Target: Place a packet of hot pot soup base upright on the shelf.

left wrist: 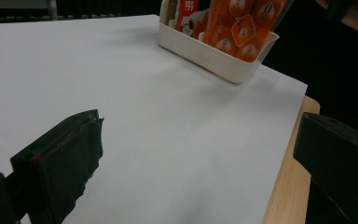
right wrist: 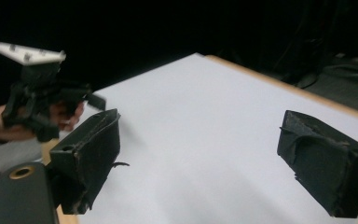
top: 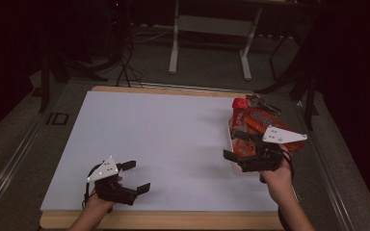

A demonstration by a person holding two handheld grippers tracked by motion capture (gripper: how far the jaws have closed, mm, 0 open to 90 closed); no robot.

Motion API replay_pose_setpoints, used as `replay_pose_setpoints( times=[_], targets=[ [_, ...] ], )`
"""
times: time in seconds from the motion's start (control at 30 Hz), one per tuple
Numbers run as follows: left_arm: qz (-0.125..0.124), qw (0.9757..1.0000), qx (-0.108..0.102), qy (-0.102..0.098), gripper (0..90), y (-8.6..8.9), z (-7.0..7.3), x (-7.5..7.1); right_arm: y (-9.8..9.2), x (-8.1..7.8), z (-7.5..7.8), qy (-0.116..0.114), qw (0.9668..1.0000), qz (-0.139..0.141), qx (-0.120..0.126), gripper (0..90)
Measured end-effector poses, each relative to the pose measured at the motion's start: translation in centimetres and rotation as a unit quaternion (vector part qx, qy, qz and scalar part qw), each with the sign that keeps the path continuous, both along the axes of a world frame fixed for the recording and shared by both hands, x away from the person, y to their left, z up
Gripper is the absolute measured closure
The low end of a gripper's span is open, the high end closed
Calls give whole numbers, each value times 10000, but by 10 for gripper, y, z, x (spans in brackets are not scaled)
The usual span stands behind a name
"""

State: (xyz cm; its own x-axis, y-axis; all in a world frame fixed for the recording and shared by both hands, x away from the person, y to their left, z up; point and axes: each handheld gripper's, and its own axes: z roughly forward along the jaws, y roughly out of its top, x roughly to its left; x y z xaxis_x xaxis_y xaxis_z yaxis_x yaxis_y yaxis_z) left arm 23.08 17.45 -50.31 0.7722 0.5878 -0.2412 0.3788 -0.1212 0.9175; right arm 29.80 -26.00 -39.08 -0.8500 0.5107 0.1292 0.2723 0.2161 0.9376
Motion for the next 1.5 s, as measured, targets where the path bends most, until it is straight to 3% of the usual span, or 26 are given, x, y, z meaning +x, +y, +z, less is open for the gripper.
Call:
replay_pose_setpoints(
  times=[0.17, 0.27, 0.73, 1.07, 1.33, 1.5],
  targets=[
    [2, 10000, -29, 5, 18, 0, 0, 0, 10, -2, -20, 39, 9999, 106, -107, 129],
    [2, 10000, -26, 16, 18, 1, 0, 0, 15, -4, -34, 161, 9997, 164, -24, 129],
    [-19, 10000, -61, -14, 18, 1, 1, -2, 15, -10, -67, 440, 9983, 231, -314, 134],
    [0, 10000, -53, -5, 18, 1, 0, -2, 8, -17, -81, 632, 9971, 234, -354, 133],
    [-9, 10000, -16, -48, 18, 1, -1, -3, 11, -18, -87, 548, 9962, 259, -627, 133],
    [-15, 10000, -6, -61, 18, 0, -2, -3, 8, -16, -88, 550, 9964, 190, -620, 133]
  ],
)
